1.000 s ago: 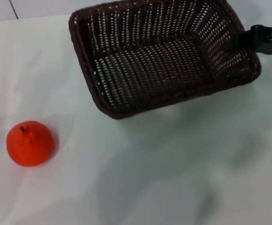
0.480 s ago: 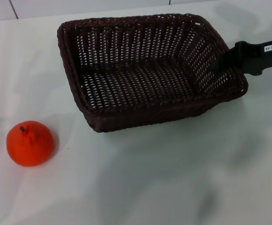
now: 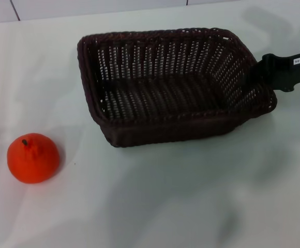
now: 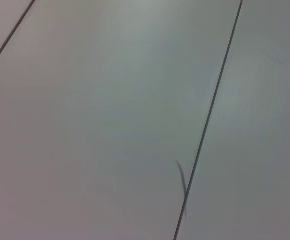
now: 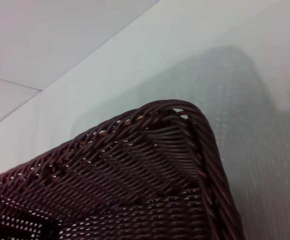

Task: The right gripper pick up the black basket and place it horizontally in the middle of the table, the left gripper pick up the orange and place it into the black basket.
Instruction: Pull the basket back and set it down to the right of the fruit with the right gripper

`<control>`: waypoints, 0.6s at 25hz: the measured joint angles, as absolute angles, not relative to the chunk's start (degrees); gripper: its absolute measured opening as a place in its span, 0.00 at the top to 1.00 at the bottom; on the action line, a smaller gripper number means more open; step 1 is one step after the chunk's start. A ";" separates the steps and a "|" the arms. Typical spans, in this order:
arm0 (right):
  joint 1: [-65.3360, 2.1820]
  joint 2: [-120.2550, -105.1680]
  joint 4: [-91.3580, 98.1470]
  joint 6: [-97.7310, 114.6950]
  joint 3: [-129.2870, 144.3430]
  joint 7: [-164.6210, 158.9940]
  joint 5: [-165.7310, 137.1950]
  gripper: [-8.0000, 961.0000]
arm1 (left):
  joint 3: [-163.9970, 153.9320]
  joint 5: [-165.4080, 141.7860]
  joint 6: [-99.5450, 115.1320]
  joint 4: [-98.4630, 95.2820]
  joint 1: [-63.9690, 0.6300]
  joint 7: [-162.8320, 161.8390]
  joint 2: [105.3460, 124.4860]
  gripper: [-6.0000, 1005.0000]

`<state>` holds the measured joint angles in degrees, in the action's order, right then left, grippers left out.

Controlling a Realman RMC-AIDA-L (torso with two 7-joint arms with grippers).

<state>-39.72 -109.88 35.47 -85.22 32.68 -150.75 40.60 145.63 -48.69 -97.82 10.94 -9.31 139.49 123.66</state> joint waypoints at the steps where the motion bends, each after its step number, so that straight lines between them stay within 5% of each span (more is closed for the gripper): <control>1: -39.73 -110.01 35.44 -84.96 32.68 -150.77 40.60 0.78 | 145.63 -48.69 -97.82 11.05 -9.30 139.47 123.66 0.39; 15: -39.55 -111.16 33.92 -82.74 31.79 -150.75 42.52 0.61 | 145.64 -48.69 -97.82 11.25 -9.00 139.39 123.66 0.39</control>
